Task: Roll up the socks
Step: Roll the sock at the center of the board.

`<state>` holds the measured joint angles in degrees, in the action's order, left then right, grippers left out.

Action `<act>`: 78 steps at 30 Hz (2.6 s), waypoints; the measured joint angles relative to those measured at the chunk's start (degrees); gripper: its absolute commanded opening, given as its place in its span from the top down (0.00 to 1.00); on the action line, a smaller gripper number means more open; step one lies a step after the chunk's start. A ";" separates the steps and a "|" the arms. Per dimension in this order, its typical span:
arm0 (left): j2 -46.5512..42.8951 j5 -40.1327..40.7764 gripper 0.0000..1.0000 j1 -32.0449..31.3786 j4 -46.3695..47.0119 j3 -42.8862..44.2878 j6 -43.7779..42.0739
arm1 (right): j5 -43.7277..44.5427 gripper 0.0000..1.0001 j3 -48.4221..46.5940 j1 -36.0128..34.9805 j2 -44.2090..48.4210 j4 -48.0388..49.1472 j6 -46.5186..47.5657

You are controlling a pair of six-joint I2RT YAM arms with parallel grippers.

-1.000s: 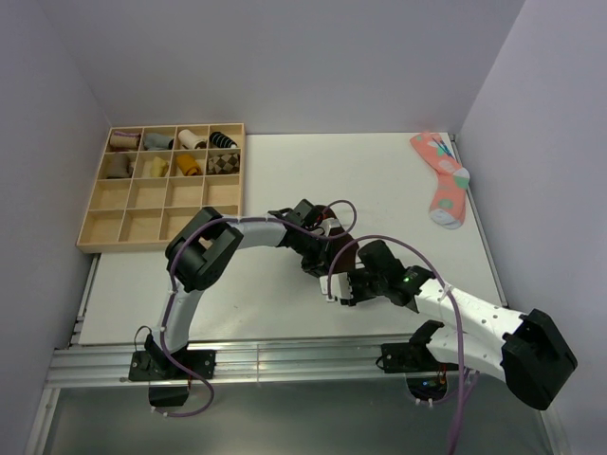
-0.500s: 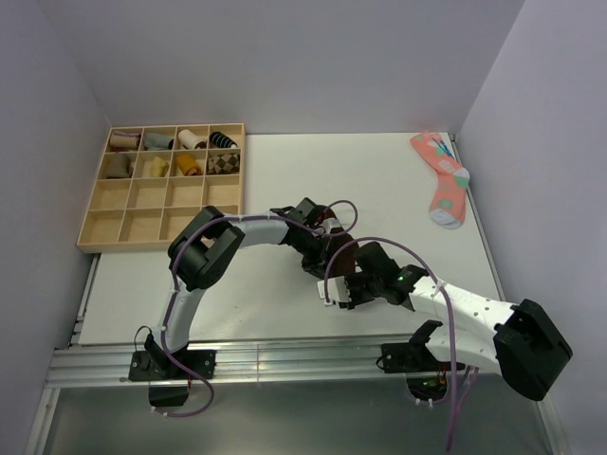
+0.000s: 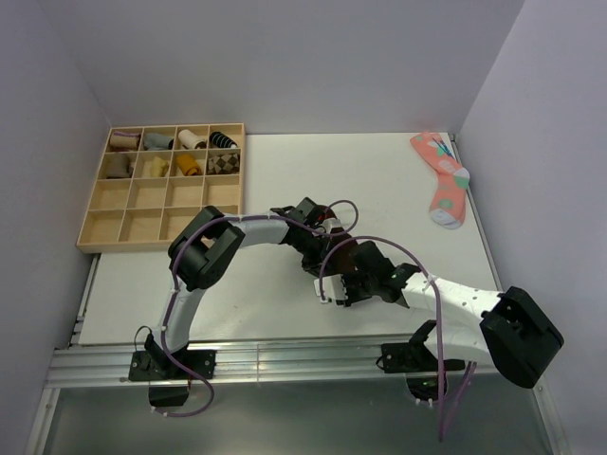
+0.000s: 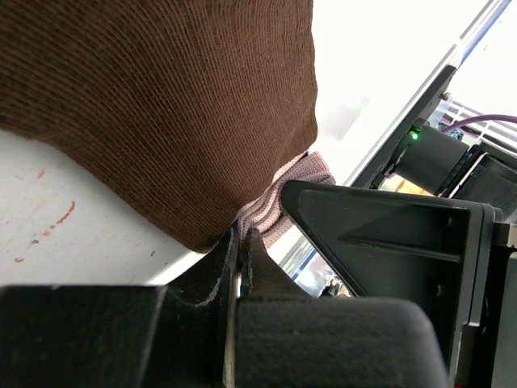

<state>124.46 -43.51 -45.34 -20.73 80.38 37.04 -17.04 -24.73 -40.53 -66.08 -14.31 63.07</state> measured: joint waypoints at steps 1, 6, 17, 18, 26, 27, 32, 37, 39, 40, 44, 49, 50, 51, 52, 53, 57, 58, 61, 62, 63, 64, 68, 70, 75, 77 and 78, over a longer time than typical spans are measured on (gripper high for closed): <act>0.00 -0.02 1.00 0.00 0.04 -0.02 0.00 | 0.11 0.66 0.00 0.00 -0.09 0.15 -0.04; -0.07 -1.20 0.96 0.31 2.45 -1.46 0.55 | 0.52 0.76 -0.98 0.00 -1.42 0.28 -0.87; -5.14 2.73 0.80 0.39 15.28 -11.30 9.27 | -2.80 0.86 -7.43 3.17 -5.68 -7.34 -3.34; -5.73 3.63 0.79 0.33 16.48 -12.13 10.16 | -3.32 0.87 -8.04 3.67 -6.12 -8.07 -3.61; -11.19 15.04 0.76 0.37 25.59 -18.95 14.80 | -7.93 0.87 -13.51 9.38 -11.45 -15.23 -4.63; -11.74 16.33 0.76 0.37 26.36 -19.63 14.95 | -8.44 0.87 -14.16 10.12 -12.22 -16.35 -4.68; -13.88 23.45 0.75 0.11 30.91 -22.03 14.21 | -11.82 0.87 -18.25 12.90 -16.92 -21.35 -4.66; -18.47 29.29 0.70 -1.70 39.76 -28.39 11.63 | -16.59 0.87 -25.33 16.26 -24.79 -28.98 -3.82; -19.96 30.88 0.70 -2.51 43.25 -31.19 10.45 | -18.56 0.88 -28.26 17.99 -28.20 -32.20 -3.17; -20.39 31.82 0.69 -2.93 44.96 -32.37 9.68 | -19.63 0.88 -29.55 18.84 -29.81 -33.66 -2.82; -20.50 35.89 0.65 -4.79 51.34 -36.00 5.88 | -22.38 0.88 -33.46 21.53 -34.56 -39.06 -1.44; -20.46 37.31 0.57 -7.54 61.22 -40.89 1.36 | -24.59 0.88 -38.07 23.93 -40.52 -44.65 -1.57; -20.33 37.31 0.57 -8.13 62.88 -41.16 0.52 | -25.03 0.88 -38.86 24.33 -41.86 -45.53 -1.88; -20.06 37.27 0.56 -8.66 64.76 -41.22 -0.52 | -25.49 0.88 -39.52 24.68 -42.93 -46.34 -2.16; -19.89 37.27 0.56 -9.05 66.18 -41.22 -1.38 | -25.92 0.88 -40.04 25.03 -43.80 -47.01 -2.43; -19.67 37.22 0.55 -9.49 67.60 -41.22 -2.34 | -26.21 0.88 -40.41 25.27 -44.48 -47.56 -2.67; -19.08 36.98 0.54 -10.80 69.37 -40.26 -6.54 | -27.28 0.88 -41.70 26.10 -46.71 -49.31 -3.89; -18.67 36.76 0.54 -11.04 69.37 -39.58 -7.52 | -27.52 0.88 -41.92 26.27 -47.15 -49.59 -4.33; -17.20 35.74 0.50 -11.54 69.29 -37.46 -10.32 | -27.93 0.88 -42.47 26.67 -48.09 -50.31 -5.22; -16.81 35.15 0.50 -11.61 69.13 -36.94 -11.39 | -28.00 0.88 -42.69 26.73 -48.35 -50.56 -5.40; -16.57 34.56 0.49 -11.65 68.83 -36.59 -12.35 | -28.04 0.88 -42.93 26.82 -48.63 -50.82 -5.44; -16.41 34.03 0.49 -11.65 68.59 -36.35 -13.14 | -28.09 0.88 -43.10 26.88 -48.87 -51.01 -5.62; -16.17 32.76 0.47 -11.72 66.82 -36.00 -16.48 | -28.28 0.88 -43.95 27.21 -49.94 -51.95 -6.03; -16.17 32.30 0.46 -11.76 65.72 -36.00 -17.81 | -28.41 0.87 -44.48 27.43 -50.58 -52.57 -6.19; -15.61 30.58 0.44 -11.76 64.61 -36.00 -19.50 | -28.65 0.88 -45.90 27.80 -52.22 -54.10 -6.47; -15.19 30.16 0.45 -11.76 64.54 -36.00 -19.76 | -28.72 0.88 -46.27 27.96 -52.61 -54.51 -6.60; -14.93 29.94 0.45 -11.76 64.46 -36.00 -19.85 | -28.70 0.88 -46.36 28.02 -52.68 -54.60 -6.69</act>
<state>109.54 -13.56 -57.10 43.72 44.38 17.19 -45.74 -71.09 -12.51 -118.76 -68.90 56.38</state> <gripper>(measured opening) 0.552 0.186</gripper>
